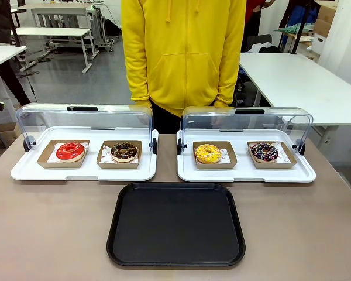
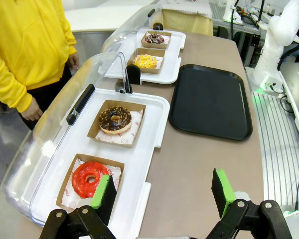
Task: Move the second donut from the left to the tray.
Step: Pick up the Paper togo box containing the Donut indicated by the person and place it on the Handle tray.
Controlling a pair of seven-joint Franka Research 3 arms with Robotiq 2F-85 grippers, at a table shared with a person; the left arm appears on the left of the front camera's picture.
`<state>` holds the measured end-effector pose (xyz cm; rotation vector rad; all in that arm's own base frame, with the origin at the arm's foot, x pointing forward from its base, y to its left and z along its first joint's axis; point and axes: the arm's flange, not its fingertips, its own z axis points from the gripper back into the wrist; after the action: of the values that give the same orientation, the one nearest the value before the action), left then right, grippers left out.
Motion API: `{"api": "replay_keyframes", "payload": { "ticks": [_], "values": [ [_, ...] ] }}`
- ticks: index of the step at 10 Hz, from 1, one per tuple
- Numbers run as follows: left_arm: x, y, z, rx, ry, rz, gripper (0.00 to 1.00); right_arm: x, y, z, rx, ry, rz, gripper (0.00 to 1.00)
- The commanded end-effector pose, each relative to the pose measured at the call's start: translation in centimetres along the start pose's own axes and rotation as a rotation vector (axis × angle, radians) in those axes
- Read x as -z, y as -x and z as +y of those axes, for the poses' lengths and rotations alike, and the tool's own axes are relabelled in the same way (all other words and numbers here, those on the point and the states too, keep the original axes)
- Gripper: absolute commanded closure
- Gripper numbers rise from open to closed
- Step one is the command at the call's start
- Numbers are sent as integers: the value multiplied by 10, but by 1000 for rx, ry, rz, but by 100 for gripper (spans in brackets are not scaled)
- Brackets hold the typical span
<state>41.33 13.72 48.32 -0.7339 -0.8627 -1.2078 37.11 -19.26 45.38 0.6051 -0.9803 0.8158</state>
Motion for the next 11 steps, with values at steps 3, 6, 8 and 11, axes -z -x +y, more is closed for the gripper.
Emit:
{"api": "replay_keyframes", "payload": {
  "ticks": [3, 6, 8, 11],
  "values": [
    [-1, -3, 1, 2, 1, -2, 0, 1, -1, -2, -18, 5, -24, 0],
    [-1, -3, 1, 2, 1, -2, 0, 1, -1, -2, -18, 5, -24, 0],
    [-1, -3, 1, 2, 1, -2, 0, 1, -1, -2, -18, 5, -24, 0],
    [-1, -3, 1, 2, 1, -2, 0, 1, -1, -2, -18, 5, -24, 0]
  ]
}}
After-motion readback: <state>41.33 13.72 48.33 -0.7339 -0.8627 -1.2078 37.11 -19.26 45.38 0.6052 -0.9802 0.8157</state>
